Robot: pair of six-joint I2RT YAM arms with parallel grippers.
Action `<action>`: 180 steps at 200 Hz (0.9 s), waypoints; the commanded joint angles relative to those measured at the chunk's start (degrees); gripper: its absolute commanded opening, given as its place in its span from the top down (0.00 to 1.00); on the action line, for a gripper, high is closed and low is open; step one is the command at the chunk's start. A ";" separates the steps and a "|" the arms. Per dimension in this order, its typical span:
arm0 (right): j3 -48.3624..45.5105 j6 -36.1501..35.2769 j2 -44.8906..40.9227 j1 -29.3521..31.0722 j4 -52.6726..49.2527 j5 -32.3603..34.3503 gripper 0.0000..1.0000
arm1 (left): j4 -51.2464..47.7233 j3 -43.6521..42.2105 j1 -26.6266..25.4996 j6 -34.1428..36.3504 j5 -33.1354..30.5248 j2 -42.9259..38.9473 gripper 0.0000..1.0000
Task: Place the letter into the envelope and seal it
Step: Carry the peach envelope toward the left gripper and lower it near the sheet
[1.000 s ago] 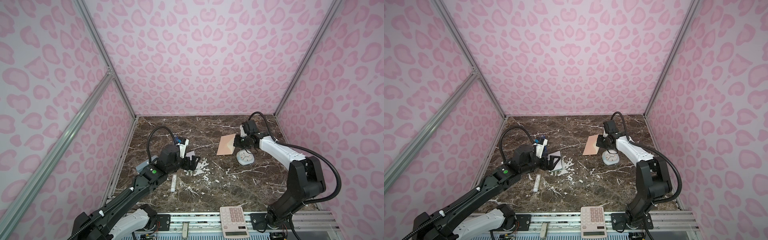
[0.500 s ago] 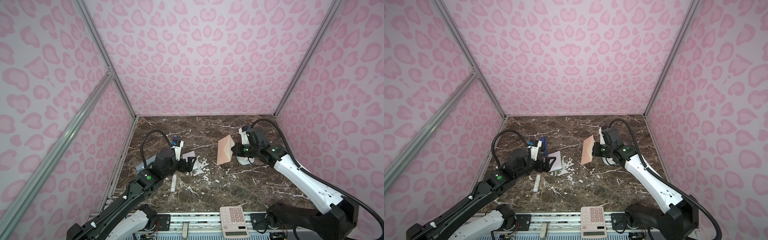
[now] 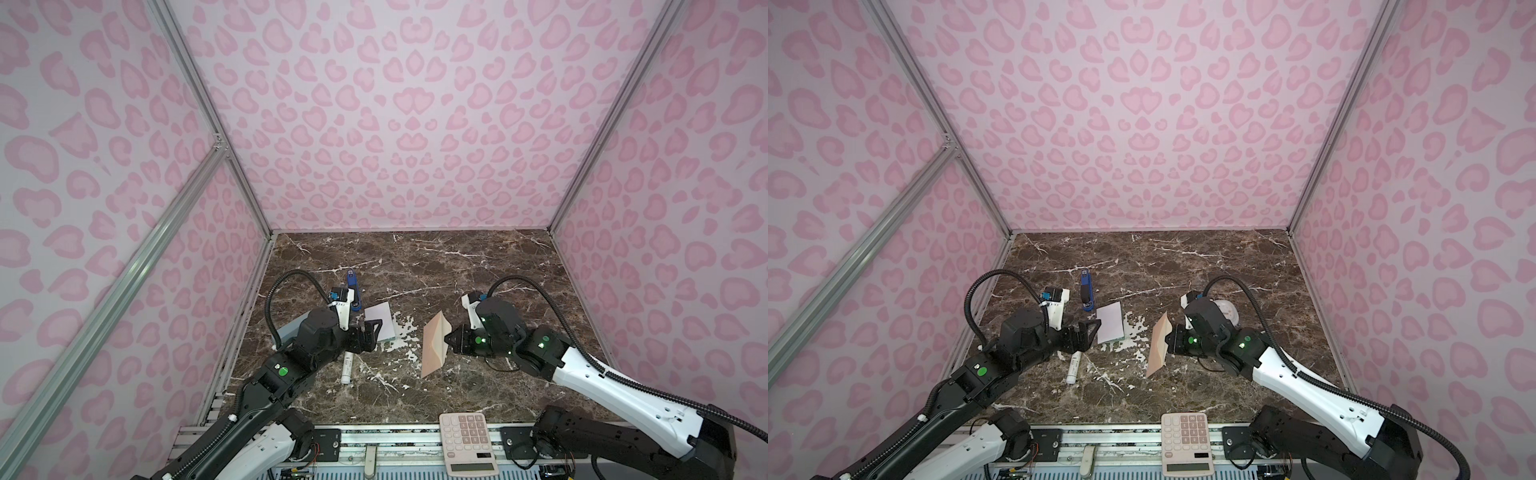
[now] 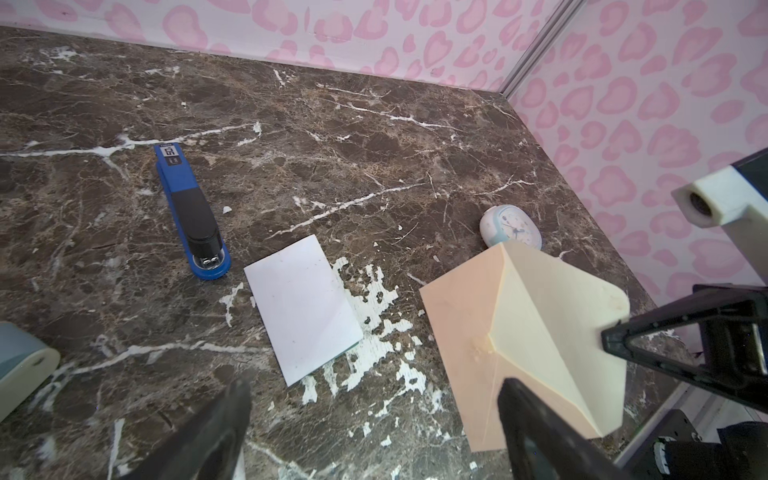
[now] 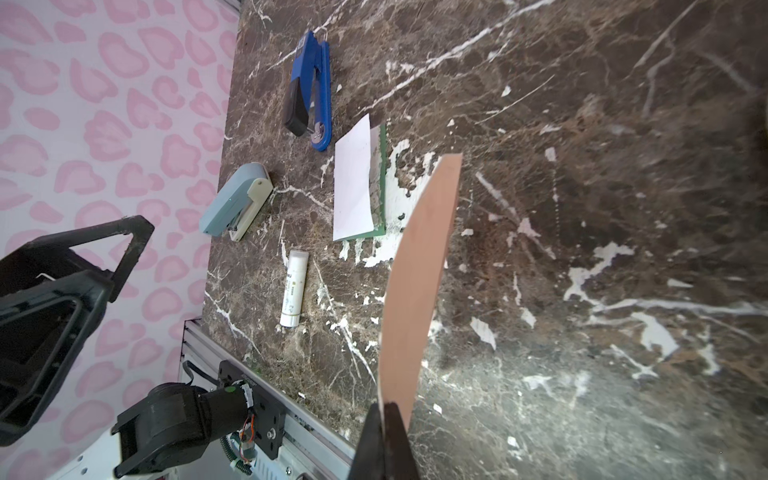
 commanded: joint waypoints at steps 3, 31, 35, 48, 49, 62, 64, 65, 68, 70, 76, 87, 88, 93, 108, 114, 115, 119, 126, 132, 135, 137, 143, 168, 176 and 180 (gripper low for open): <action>-1.05 3.58 1.33 1.67 6.94 0.00 1.00 | -1.03 -0.64 0.00 -0.89 -1.05 -0.97 0.05; -3.23 3.71 2.67 1.68 9.13 0.82 1.00 | -1.33 -1.16 0.00 -1.15 -1.41 -1.31 0.05; -3.63 3.57 2.98 1.66 9.06 1.11 1.00 | -1.30 -1.22 0.00 -1.15 -1.49 -1.26 0.04; -5.22 2.89 4.00 1.36 9.23 2.49 1.00 | -1.29 -1.42 0.00 -1.24 -1.74 -1.09 0.05; -5.33 2.83 4.08 1.34 9.23 2.62 1.00 | -1.32 -1.43 0.00 -1.24 -1.75 -1.04 0.05; -7.16 2.08 5.31 0.80 9.83 3.86 1.00 | -1.11 -1.39 0.00 -1.24 -1.91 -0.70 0.04; -7.36 1.96 5.53 0.76 9.89 3.99 1.00 | -1.02 -1.42 0.00 -1.18 -1.86 -0.70 0.04; -7.45 1.92 5.60 0.74 10.00 3.98 1.00 | -1.01 -1.43 0.00 -1.17 -1.85 -0.63 0.04; -7.78 1.75 5.97 0.58 10.28 4.09 1.00 | -1.02 -1.40 0.00 -1.16 -1.91 -0.50 0.04; -8.00 1.61 6.18 0.48 10.48 4.07 1.00 | -1.02 -1.43 0.00 -1.16 -1.92 -0.43 0.04; -8.70 1.25 6.94 0.22 11.14 4.15 1.00 | -0.92 -1.44 0.00 -1.09 -1.93 -0.18 0.04; -9.60 0.70 8.58 -0.20 12.14 4.27 1.00 | -0.86 -1.44 0.00 -1.02 -2.02 0.19 0.04; -9.63 0.63 8.70 -0.27 12.22 4.26 1.00 | -0.84 -1.39 0.00 -1.00 -2.02 0.25 0.04; -9.98 0.29 9.46 -0.33 12.65 4.27 1.00 | -0.85 -1.44 0.00 -0.98 -2.08 0.47 0.05; -10.94 -0.60 11.28 -0.41 13.63 4.73 1.00 | -0.74 -1.33 0.00 -0.80 -2.16 0.92 0.04; -11.38 -0.87 11.77 -0.43 14.09 4.77 1.00 | -0.75 -1.33 0.00 -0.72 -2.20 1.06 0.05; -11.44 -0.94 11.88 -0.43 14.16 4.77 1.00 | -0.74 -1.29 0.00 -0.72 -2.20 1.04 0.04; -11.64 -1.18 12.19 -0.43 14.43 4.87 1.00 | -0.67 -1.30 0.00 -0.72 -2.19 1.12 0.04; -11.89 -1.57 12.69 -0.39 14.73 4.92 1.00 | -0.64 -1.40 0.00 -0.63 -2.15 1.19 0.04; -12.10 -1.83 13.08 -0.43 14.93 5.08 1.00 | -0.62 -1.43 0.00 -0.63 -2.19 1.35 0.05; -12.11 -2.00 13.30 -0.43 14.99 5.10 1.00 | -0.50 -1.44 0.00 -0.63 -2.24 1.37 0.04; -12.14 -2.05 13.40 -0.43 15.04 5.12 1.00 | -0.48 -1.39 0.00 -0.63 -2.25 1.40 0.04; -12.26 -2.22 13.72 -0.47 15.24 5.22 1.00 | -0.42 -1.44 0.00 -0.61 -2.19 1.50 0.04; -12.39 -2.63 15.25 -0.43 16.01 5.08 0.95 | -0.24 -1.43 0.00 -0.63 -2.10 1.86 0.04; -12.29 -2.92 15.62 -0.41 15.92 5.07 0.93 | -0.25 -1.41 0.00 -0.71 -2.11 1.93 0.04; -12.19 -3.03 15.73 -0.43 15.79 5.12 0.92 | -0.32 -1.39 0.00 -0.78 -2.13 1.88 0.04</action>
